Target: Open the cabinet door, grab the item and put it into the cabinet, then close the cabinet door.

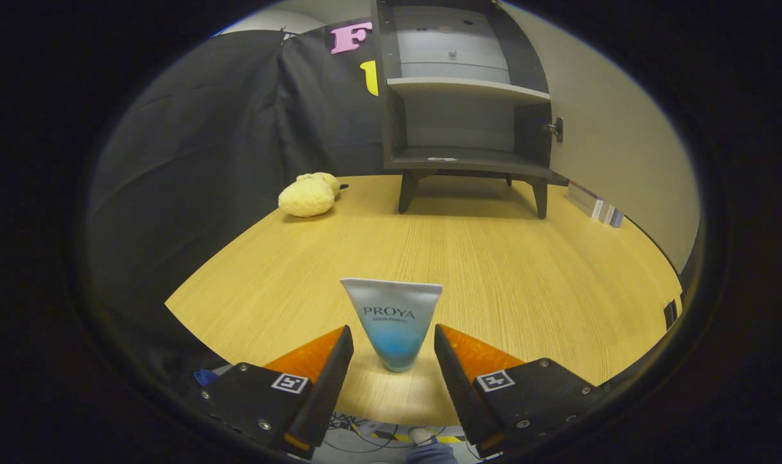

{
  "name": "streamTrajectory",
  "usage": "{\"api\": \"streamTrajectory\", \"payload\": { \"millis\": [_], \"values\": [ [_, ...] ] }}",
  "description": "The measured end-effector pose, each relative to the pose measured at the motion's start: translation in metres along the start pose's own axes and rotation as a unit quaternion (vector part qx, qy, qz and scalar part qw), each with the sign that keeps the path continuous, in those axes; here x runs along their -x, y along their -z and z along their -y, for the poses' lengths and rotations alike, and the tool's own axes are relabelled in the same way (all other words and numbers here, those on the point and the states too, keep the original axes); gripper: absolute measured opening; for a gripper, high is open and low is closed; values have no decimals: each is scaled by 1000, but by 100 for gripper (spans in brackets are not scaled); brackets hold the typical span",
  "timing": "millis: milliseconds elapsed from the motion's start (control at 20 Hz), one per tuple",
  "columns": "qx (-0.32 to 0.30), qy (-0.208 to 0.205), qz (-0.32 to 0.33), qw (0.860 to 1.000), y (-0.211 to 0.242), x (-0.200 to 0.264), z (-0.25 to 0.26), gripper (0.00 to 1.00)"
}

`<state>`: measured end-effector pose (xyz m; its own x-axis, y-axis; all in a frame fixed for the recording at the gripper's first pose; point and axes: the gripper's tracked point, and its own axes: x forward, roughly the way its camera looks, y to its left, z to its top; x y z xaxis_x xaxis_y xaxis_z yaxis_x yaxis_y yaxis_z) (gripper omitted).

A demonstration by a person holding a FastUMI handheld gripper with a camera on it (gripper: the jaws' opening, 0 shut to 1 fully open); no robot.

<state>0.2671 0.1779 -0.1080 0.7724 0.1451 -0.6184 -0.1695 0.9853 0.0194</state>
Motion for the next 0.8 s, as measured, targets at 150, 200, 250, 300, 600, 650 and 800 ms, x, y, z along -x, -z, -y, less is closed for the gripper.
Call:
{"api": "streamTrajectory", "payload": {
  "millis": [150, 200, 250, 300, 600, 650, 800],
  "values": [
    [8, 0, -1, 1000, 2, -1, 2, 56],
    [8, -3, -1, 1000, 1, 0, 2, 51],
    [9, -6, -1, 1000, 1, -1, 1, 50],
    [10, -7, 0, 1000, 0, 0, 1, 49],
    [12, -13, 23, 1000, -19, -1, 3, 49],
    [13, -11, 28, 999, -22, -1, 5, 49],
    [13, -8, 46, 999, -38, -2, 9, 49]
  ]
}}
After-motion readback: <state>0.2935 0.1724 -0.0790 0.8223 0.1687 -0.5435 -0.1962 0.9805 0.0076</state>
